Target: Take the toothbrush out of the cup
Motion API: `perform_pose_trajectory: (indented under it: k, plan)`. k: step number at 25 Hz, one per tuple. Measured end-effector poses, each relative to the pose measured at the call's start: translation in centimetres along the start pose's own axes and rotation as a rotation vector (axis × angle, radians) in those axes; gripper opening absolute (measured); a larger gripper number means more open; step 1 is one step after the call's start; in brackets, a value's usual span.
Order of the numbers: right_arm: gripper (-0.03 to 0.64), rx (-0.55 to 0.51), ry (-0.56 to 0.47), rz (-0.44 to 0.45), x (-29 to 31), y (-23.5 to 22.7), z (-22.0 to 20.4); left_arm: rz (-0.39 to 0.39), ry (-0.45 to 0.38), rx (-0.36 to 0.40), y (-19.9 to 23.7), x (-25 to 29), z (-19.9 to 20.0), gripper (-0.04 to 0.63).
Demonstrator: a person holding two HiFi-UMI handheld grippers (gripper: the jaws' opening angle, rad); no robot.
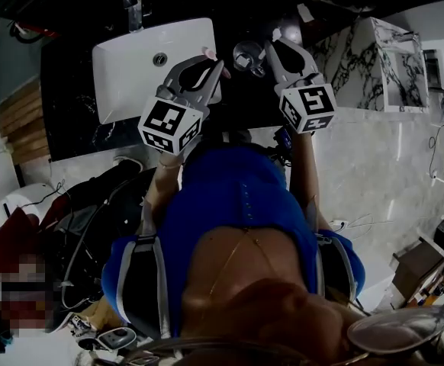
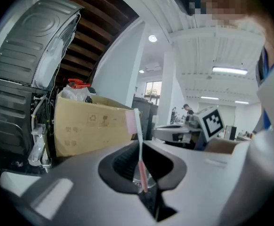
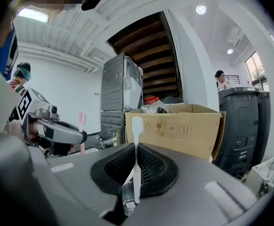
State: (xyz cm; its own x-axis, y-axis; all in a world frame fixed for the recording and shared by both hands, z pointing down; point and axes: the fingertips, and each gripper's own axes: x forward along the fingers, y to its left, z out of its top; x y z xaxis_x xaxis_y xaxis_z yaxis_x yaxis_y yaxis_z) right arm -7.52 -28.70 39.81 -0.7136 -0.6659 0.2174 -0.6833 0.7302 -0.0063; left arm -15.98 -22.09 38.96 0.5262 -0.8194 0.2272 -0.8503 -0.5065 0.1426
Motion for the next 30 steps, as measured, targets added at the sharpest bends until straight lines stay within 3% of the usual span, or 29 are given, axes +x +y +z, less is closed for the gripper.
perform_pose_trajectory:
  k: [9, 16, 30]
  plan:
    - [0.014, 0.025, -0.051, -0.03, -3.9, -0.5, 2.9, 0.009, 0.003, 0.012, 0.2, -0.1, 0.3, 0.019]
    - [0.014, 0.017, 0.014, -0.069, -5.4, -1.1, 0.7, 0.02, 0.015, 0.023, 0.2, 0.0, 0.4, 0.018]
    - [0.014, 0.024, -0.002, -0.085, -5.8, -1.4, 0.8, -0.009, 0.015, 0.039, -0.9, 0.6, 1.1, 0.018]
